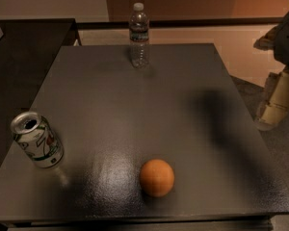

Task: Knock water bottle over

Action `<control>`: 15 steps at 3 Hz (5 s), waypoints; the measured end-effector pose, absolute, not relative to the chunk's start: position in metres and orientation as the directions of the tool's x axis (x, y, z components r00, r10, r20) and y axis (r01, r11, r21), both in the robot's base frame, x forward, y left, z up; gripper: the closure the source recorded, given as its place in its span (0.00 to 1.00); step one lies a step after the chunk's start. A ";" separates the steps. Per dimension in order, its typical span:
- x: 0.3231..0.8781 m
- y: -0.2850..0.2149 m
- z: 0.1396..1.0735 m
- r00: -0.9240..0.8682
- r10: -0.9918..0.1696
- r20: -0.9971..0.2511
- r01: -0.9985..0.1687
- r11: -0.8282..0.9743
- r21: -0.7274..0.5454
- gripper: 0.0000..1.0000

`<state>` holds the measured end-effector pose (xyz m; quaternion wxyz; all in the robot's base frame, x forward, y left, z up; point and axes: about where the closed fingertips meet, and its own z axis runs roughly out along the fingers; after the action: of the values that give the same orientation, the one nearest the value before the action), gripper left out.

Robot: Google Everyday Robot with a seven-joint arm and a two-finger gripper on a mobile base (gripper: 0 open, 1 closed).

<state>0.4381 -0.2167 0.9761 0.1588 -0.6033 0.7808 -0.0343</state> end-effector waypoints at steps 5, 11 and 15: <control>0.566 -0.163 0.967 -0.180 -0.826 -0.535 -0.891 0.368 -0.267 0.00; 0.765 -0.027 0.925 -0.222 -0.336 -0.916 -0.823 0.568 -0.009 0.00; 0.771 0.026 0.943 -0.131 -0.219 -0.967 -0.899 0.436 0.022 0.65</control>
Offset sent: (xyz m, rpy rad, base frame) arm 0.0382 0.0127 0.0027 0.1497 -0.0317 0.0291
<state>0.7713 0.0261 0.9432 0.5127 -0.4145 0.6748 0.3316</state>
